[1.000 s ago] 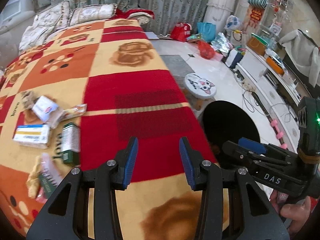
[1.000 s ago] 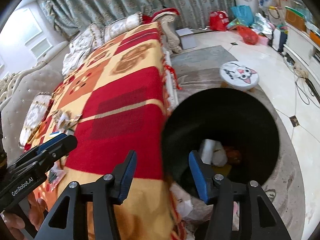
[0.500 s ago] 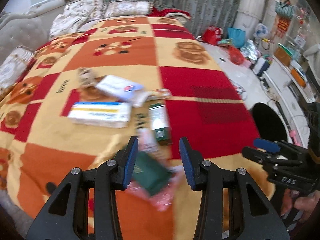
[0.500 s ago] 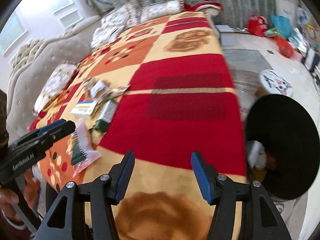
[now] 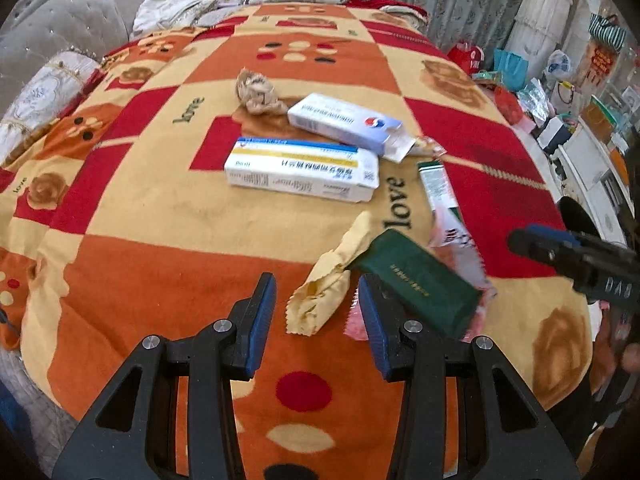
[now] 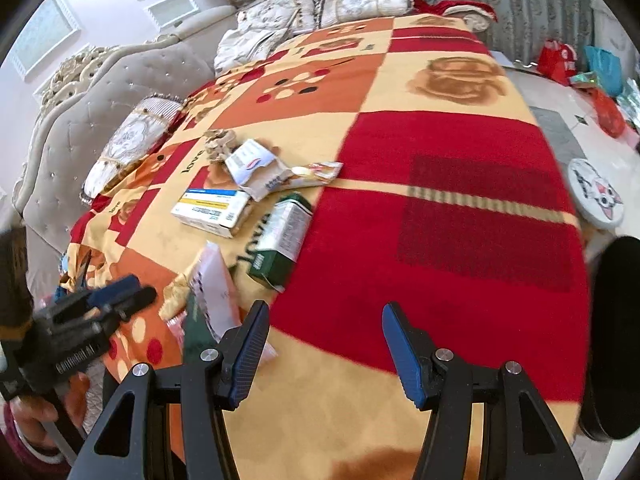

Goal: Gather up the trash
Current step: 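Grasp the beige crumpled cloth with the left tool while the right tool grasps the green-white box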

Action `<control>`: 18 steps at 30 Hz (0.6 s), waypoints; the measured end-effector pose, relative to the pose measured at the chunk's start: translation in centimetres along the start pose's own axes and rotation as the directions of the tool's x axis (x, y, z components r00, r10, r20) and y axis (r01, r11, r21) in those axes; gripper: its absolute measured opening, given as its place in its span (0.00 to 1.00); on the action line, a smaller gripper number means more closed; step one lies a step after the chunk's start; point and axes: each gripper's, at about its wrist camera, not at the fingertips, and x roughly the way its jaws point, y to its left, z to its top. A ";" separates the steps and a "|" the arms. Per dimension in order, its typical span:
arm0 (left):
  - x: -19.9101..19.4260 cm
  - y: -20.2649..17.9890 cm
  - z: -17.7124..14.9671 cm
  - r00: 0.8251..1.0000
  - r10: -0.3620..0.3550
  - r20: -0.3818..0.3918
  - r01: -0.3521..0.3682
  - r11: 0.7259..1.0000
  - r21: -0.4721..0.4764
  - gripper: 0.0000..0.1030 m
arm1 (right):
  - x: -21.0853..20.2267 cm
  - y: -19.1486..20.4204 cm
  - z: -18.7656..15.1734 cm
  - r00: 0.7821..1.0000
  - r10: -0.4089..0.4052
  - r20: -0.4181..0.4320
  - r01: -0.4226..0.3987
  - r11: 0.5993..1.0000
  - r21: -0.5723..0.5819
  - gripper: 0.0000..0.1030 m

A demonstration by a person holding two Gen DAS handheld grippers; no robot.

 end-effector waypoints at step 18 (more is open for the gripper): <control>3.7 0.8 0.9 0.991 -0.124 -0.055 0.125 0.992 0.021 0.15 | 6.8 3.2 4.5 0.997 -0.081 -0.014 0.079 0.994 -0.074 0.34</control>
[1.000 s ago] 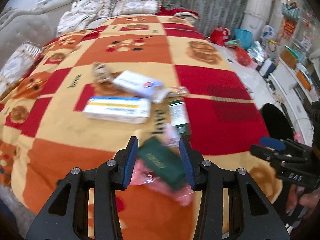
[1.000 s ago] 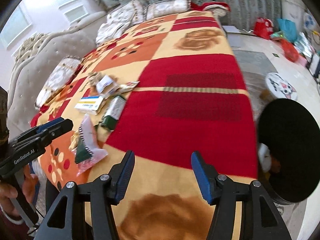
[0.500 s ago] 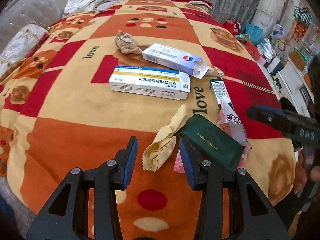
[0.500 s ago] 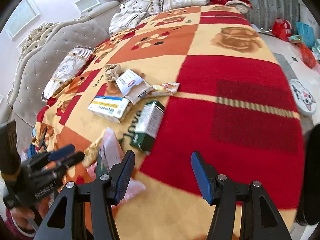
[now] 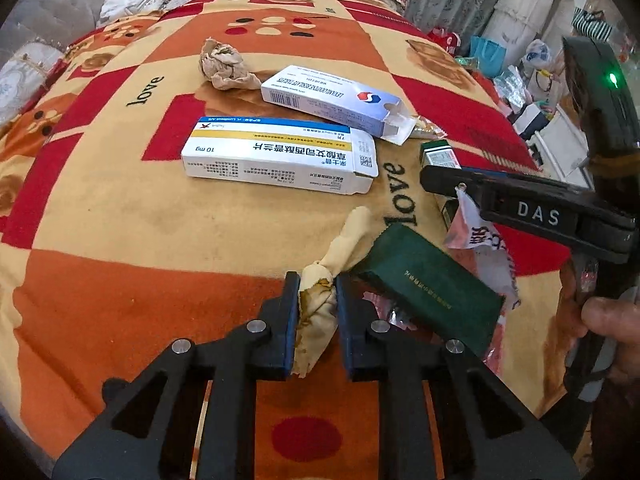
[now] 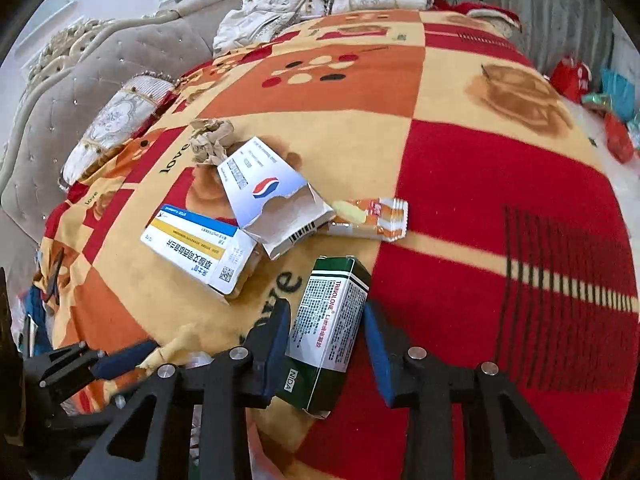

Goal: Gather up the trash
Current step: 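Grasp the beige crumpled cloth with the left tool while the right tool grasps the green-white box, then carry the cloth and green-white box with both tools over the black bin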

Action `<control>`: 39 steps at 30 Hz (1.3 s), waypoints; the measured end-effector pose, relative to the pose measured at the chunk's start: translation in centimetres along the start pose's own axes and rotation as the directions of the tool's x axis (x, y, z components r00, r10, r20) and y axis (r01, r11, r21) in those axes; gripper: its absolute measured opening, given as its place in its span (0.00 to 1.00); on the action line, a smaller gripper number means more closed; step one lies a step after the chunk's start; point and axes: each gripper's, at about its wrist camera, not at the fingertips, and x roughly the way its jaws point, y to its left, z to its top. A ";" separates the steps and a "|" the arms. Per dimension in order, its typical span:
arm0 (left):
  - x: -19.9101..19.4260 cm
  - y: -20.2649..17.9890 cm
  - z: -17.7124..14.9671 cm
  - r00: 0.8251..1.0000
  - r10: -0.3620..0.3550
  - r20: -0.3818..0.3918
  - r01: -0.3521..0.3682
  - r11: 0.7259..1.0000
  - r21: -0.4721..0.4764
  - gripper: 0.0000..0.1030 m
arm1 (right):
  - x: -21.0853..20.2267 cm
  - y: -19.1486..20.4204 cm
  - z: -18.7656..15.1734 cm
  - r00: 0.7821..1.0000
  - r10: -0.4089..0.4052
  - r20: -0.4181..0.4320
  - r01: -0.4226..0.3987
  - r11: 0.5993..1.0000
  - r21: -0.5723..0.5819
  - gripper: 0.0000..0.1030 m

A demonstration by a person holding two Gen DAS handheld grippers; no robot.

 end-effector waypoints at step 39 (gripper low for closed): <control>-5.6 -9.2 1.7 0.988 -0.087 0.129 0.079 0.995 0.065 0.14 | -3.3 -5.6 -3.8 0.998 -0.060 0.037 0.056 0.993 0.102 0.31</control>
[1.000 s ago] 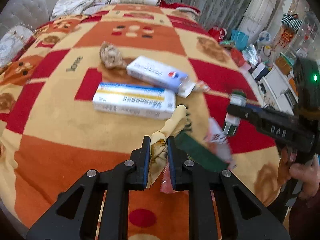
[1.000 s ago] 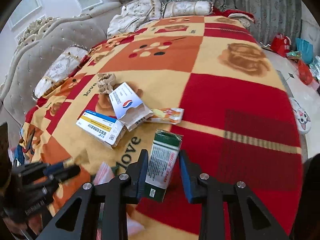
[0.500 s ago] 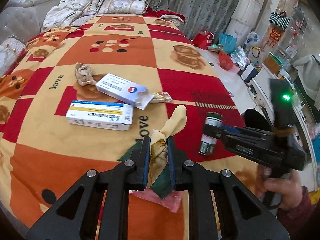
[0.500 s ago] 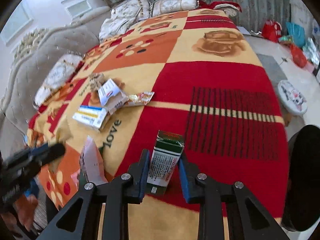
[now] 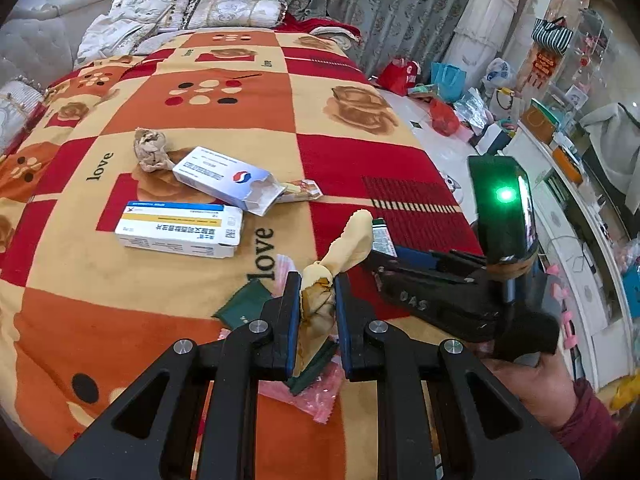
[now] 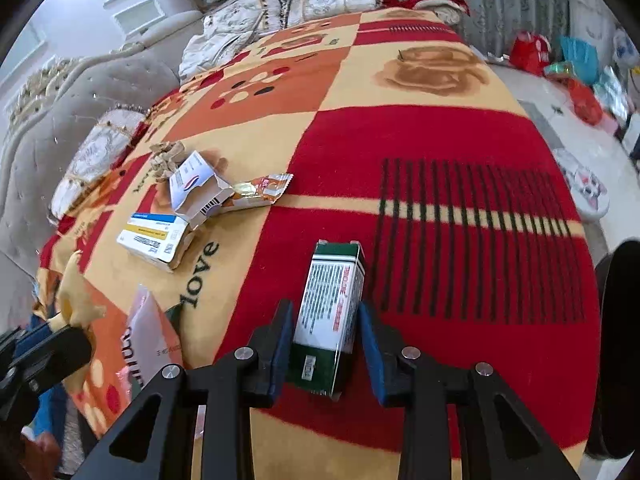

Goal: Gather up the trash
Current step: 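Carry the cloth and green-white box with both tools over the black bin, then open the right tool to drop the box while the left tool releases the cloth into the bin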

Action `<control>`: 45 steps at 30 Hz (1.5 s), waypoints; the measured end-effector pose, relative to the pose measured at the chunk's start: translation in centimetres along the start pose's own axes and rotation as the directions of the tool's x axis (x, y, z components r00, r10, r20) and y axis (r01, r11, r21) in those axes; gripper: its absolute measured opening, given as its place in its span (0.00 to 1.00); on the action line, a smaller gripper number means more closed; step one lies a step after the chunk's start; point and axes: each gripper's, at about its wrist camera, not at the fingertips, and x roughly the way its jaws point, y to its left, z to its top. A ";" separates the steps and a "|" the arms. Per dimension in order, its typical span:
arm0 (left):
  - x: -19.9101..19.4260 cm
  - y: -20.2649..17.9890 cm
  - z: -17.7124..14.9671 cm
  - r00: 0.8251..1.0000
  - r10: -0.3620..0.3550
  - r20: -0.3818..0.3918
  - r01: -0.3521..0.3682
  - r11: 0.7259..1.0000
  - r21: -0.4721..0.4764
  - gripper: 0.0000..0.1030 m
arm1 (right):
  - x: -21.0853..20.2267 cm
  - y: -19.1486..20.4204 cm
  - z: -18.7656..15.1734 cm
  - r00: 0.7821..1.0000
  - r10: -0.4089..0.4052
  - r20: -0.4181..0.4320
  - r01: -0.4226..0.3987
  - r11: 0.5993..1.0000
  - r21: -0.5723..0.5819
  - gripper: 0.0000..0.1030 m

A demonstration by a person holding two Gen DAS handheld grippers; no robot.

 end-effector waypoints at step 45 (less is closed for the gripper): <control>6.7 -21.0 2.8 0.981 -0.181 -0.074 0.193 0.958 0.213 0.14 | -16.3 -18.6 -6.5 0.966 -0.202 0.163 0.154 0.951 0.270 0.25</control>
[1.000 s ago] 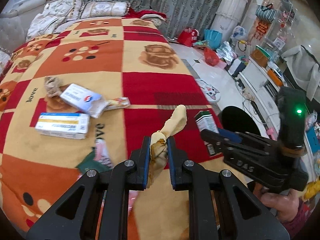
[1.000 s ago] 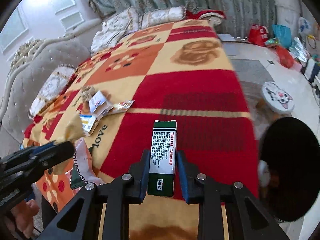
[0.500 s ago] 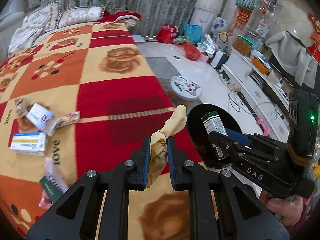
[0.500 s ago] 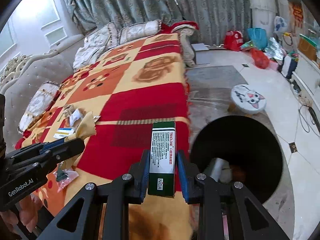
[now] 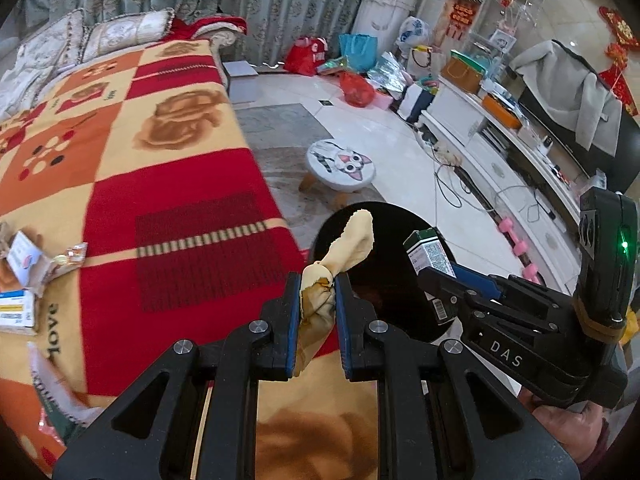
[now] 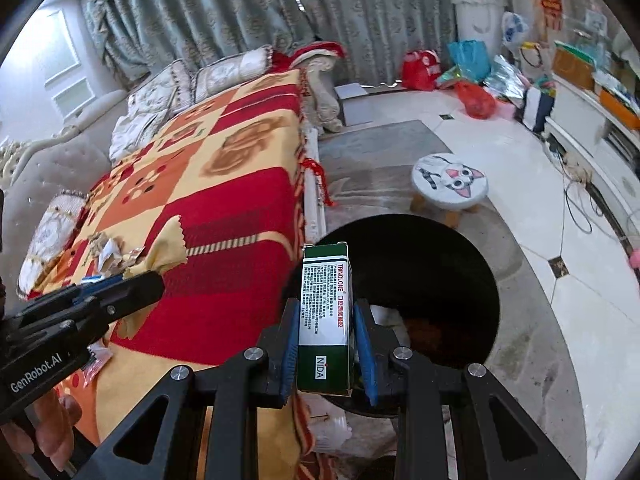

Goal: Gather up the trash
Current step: 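Open the right tool to drop the box while the left tool releases the cloth into the bin, then move both open tools back over the items on the bedspread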

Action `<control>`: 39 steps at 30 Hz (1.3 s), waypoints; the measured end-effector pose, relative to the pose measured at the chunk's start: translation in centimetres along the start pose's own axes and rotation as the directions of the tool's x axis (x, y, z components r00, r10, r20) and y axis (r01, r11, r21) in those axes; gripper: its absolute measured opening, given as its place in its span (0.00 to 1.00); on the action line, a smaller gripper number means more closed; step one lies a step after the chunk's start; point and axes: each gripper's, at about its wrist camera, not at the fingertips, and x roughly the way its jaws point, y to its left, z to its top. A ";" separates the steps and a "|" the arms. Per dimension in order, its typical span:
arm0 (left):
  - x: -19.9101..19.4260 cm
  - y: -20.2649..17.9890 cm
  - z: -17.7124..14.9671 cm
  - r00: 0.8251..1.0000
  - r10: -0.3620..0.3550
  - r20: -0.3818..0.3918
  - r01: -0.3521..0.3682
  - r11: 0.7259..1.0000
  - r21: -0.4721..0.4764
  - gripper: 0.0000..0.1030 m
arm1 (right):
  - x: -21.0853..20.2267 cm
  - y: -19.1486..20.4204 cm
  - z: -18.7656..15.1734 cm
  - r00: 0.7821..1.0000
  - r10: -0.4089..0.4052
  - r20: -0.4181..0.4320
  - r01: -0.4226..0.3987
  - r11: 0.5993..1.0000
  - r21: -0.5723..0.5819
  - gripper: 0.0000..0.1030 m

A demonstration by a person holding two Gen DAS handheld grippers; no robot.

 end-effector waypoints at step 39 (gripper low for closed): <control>4.4 -1.5 1.0 0.998 -0.067 0.004 0.068 0.996 -0.051 0.59 | 3.0 -5.7 -0.7 0.997 -0.025 -0.076 0.034 0.992 0.125 0.25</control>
